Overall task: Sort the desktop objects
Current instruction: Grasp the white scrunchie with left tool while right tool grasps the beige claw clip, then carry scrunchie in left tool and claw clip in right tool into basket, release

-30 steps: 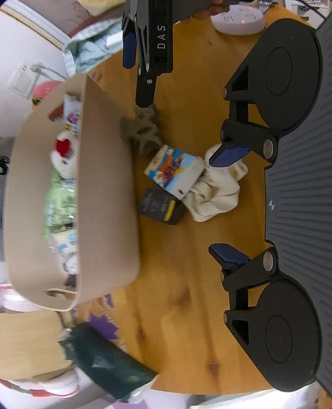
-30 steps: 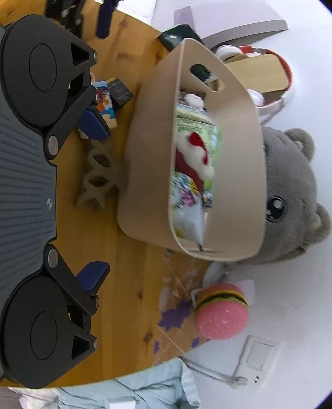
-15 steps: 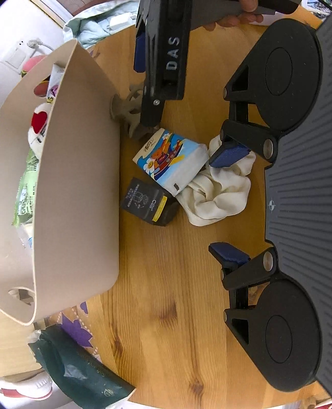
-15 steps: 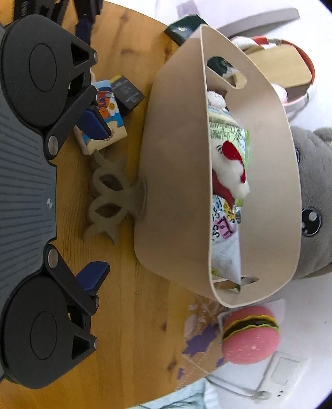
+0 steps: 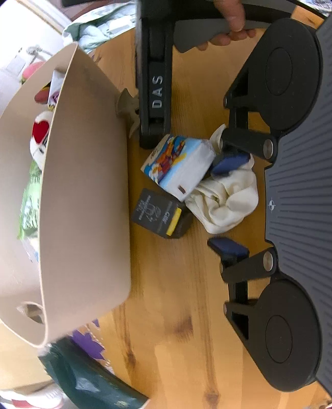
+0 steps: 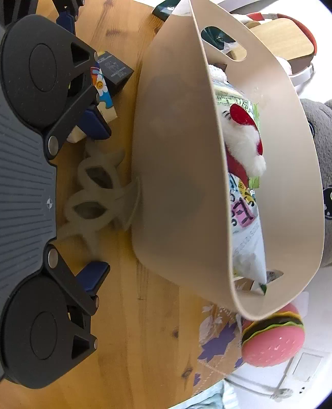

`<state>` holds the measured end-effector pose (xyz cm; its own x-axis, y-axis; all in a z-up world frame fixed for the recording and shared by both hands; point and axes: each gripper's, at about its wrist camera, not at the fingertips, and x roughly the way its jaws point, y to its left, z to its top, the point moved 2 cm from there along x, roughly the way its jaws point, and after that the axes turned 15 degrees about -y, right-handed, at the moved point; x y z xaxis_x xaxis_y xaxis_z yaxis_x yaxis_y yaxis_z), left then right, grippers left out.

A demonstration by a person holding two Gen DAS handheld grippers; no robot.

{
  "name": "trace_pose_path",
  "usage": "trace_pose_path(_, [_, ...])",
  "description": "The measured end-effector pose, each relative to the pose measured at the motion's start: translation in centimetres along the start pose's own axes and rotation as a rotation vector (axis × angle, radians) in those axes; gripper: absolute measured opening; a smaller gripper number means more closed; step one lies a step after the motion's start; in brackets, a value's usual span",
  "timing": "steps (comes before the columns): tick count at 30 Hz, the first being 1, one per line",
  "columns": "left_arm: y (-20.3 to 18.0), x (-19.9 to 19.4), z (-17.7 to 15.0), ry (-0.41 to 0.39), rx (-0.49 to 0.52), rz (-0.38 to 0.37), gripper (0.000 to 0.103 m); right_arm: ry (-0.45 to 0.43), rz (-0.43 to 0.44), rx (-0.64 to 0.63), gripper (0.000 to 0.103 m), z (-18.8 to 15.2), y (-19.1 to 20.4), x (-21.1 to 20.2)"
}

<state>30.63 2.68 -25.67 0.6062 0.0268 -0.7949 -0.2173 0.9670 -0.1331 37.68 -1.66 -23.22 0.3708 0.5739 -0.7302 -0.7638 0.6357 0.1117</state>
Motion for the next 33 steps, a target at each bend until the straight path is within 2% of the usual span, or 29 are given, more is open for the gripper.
trace_pose_path(2, [-0.1,-0.1,0.0,-0.005,0.009,-0.006,0.039,-0.002,0.0,-0.018,0.1,0.1,0.1,0.1])
trace_pose_path(4, [-0.1,-0.1,0.0,-0.004,0.0,-0.027,0.023,-0.005,-0.005,-0.025,0.097,0.0,0.1,0.0])
trace_pose_path(7, [0.2,-0.1,-0.1,0.007,-0.039,-0.049,0.016,-0.016,0.002,-0.026,0.09,-0.2,-0.1,-0.4])
trace_pose_path(13, [0.7,-0.1,-0.1,0.015,-0.056,-0.073,0.011,-0.021,-0.003,-0.017,0.09,-0.9,-0.4,-1.2])
trace_pose_path(23, [0.5,-0.9,-0.8,0.016,-0.083,-0.076,0.009,-0.033,0.019,0.026,0.09,-2.2,-1.4,-3.2])
trace_pose_path(33, [2.0,-4.2,-1.6,-0.007,-0.103,-0.069,0.008,-0.085,0.061,0.014,0.09,-1.5,-0.8,-6.0])
